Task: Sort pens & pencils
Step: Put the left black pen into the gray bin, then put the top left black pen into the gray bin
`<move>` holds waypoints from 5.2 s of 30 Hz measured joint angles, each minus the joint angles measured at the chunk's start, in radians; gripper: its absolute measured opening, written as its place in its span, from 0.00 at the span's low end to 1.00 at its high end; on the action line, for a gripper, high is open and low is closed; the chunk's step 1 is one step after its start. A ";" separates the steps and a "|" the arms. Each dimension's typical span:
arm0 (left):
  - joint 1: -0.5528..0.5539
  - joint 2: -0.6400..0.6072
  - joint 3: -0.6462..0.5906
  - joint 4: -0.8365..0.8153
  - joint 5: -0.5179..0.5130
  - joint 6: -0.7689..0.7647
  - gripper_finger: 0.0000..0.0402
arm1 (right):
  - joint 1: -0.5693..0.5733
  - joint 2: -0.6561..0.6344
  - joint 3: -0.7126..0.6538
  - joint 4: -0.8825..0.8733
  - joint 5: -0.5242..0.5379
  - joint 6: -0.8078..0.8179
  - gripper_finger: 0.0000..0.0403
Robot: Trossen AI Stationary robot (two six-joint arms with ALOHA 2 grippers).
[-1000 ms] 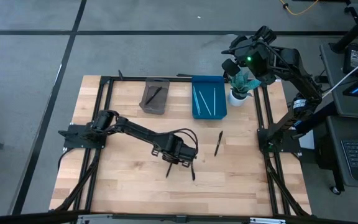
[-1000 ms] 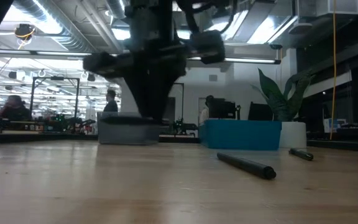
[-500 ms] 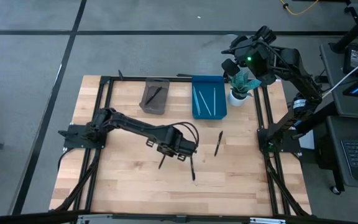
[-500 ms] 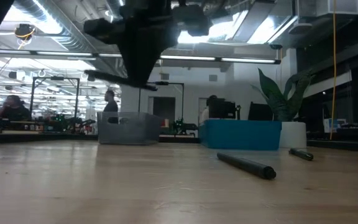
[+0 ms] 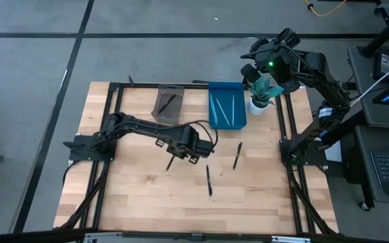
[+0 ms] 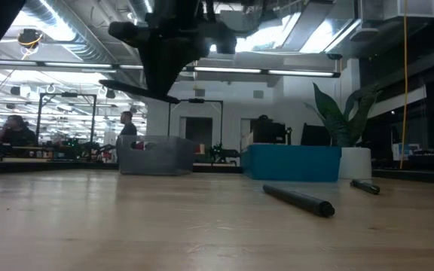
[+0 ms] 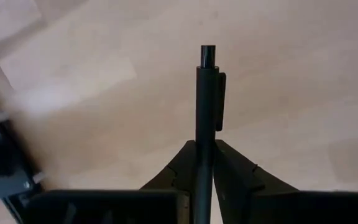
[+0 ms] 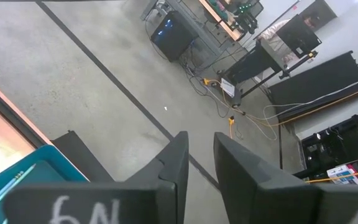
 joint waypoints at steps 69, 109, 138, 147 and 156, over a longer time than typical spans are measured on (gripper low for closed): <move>0.101 -0.127 -0.326 0.129 -0.025 0.573 0.27 | -0.005 -0.066 0.000 -0.019 0.035 -0.018 0.19; 0.163 -0.127 -0.593 0.458 -0.094 0.814 0.27 | -0.005 -0.066 0.000 0.027 0.006 0.011 0.19; 0.167 -0.129 -0.701 0.562 -0.021 0.819 0.20 | -0.005 -0.066 0.000 0.068 0.007 0.003 0.19; 0.167 -0.132 -0.702 0.565 -0.006 0.806 0.03 | -0.004 -0.066 0.000 0.070 0.007 0.003 0.19; 0.148 -0.126 -0.661 0.553 0.010 0.786 0.08 | -0.005 -0.066 0.000 0.070 0.007 0.006 0.19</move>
